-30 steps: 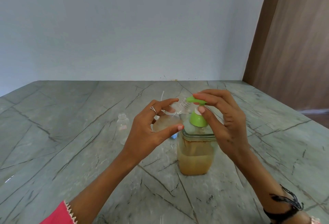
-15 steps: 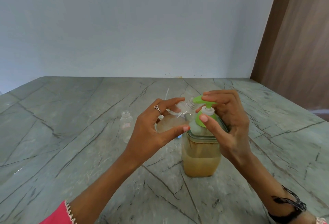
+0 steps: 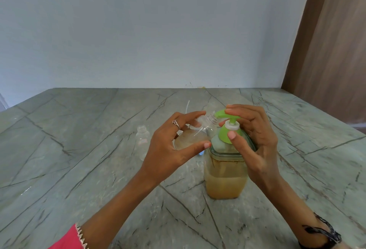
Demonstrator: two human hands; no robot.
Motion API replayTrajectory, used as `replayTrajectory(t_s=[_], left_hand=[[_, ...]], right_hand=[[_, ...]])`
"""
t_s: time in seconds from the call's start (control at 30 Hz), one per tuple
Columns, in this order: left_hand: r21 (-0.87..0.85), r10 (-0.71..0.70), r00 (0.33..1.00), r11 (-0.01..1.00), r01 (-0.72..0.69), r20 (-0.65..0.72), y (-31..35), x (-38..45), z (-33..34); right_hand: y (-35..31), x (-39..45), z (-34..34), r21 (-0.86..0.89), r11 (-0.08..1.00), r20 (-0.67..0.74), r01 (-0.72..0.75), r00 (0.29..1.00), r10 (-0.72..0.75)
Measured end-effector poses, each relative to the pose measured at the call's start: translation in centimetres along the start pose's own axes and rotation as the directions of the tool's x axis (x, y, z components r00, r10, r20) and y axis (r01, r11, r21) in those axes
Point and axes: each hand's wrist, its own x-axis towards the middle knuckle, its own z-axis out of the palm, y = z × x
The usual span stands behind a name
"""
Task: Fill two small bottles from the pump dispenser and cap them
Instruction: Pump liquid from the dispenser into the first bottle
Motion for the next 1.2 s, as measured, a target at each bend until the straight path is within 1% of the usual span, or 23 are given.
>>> replayTrajectory(t_s=[0.1, 0.27, 0.5, 0.63, 0.93, 1.07, 1.2], left_hand=[[-0.009, -0.013, 1.000, 1.000, 0.013, -0.001, 0.0, 0.0, 0.1], [-0.018, -0.016, 1.000, 1.000, 0.016, 0.004, 0.0, 0.1, 0.1], [-0.013, -0.002, 1.000, 1.000, 0.002, 0.004, -0.1, 0.1, 0.0], [0.005, 0.019, 1.000, 1.000, -0.019, 0.002, -0.1, 0.0, -0.1], [0.076, 0.044, 0.999, 0.996, -0.044, 0.003, -0.3, -0.2, -0.4], [0.070, 0.052, 0.999, 0.996, -0.052, 0.004, -0.3, -0.1, -0.4], [0.028, 0.023, 1.000, 0.999, -0.023, 0.005, -0.1, 0.0, -0.2]], right_hand=[[0.1, -0.3, -0.1, -0.054, 0.998, 0.042, 0.019, 0.999, -0.017], [0.4, -0.2, -0.5, -0.058, 0.997, 0.110, 0.057, 0.993, -0.050], [0.3, 0.1, 0.1, -0.019, 0.997, 0.037, 0.079, 0.996, -0.079], [0.6, 0.0, 0.2, 0.048, 0.998, 0.013, 0.045, 0.999, -0.046], [-0.1, 0.2, 0.3, 0.037, 0.999, -0.048, -0.033, 0.998, 0.034], [-0.4, 0.3, 0.3, 0.041, 0.998, -0.053, -0.051, 0.997, 0.053], [-0.2, 0.2, 0.4, 0.061, 0.997, -0.049, -0.049, 0.997, 0.052]])
